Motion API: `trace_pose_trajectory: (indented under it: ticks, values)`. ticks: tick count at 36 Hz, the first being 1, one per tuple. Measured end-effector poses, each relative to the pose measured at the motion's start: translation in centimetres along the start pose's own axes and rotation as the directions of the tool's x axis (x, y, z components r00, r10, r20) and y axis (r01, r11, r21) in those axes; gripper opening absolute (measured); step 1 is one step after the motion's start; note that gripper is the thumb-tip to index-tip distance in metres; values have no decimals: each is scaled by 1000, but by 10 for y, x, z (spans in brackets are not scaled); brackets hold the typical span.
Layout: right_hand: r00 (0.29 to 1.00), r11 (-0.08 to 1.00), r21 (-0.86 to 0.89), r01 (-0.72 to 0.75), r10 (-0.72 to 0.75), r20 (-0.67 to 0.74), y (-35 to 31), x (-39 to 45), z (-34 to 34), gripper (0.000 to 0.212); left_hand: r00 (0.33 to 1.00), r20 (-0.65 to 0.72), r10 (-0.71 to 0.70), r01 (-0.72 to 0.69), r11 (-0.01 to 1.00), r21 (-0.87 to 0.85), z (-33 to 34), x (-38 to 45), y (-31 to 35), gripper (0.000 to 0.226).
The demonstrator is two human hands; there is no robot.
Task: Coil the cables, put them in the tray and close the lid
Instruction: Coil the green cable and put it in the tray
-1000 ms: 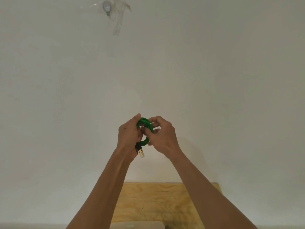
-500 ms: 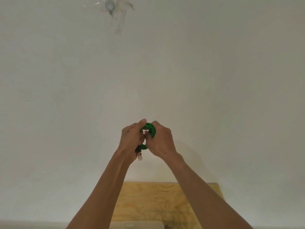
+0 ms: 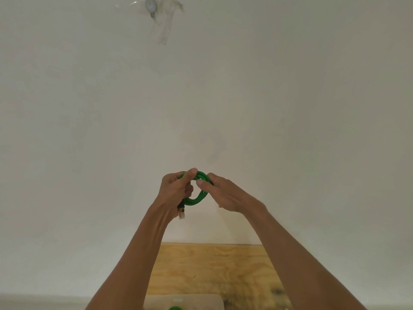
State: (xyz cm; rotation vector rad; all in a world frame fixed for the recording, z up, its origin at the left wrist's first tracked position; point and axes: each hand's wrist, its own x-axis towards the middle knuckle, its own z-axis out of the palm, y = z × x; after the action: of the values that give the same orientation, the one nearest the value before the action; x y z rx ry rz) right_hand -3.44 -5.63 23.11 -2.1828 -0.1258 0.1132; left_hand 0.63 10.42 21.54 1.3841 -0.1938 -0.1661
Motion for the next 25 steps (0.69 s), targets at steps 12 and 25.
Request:
trace_pose_trajectory:
  ticks: [12,25]
  values:
    - [905,974,-98,206,-228,-359,17,-5,19,21,998,-62,-7,8,1000,22,8,-11,-13,30]
    - [665,873,-471,127,-427,-612,28,-11,69,40,985,-161,-67,68,998,4,21,-27,-27,47]
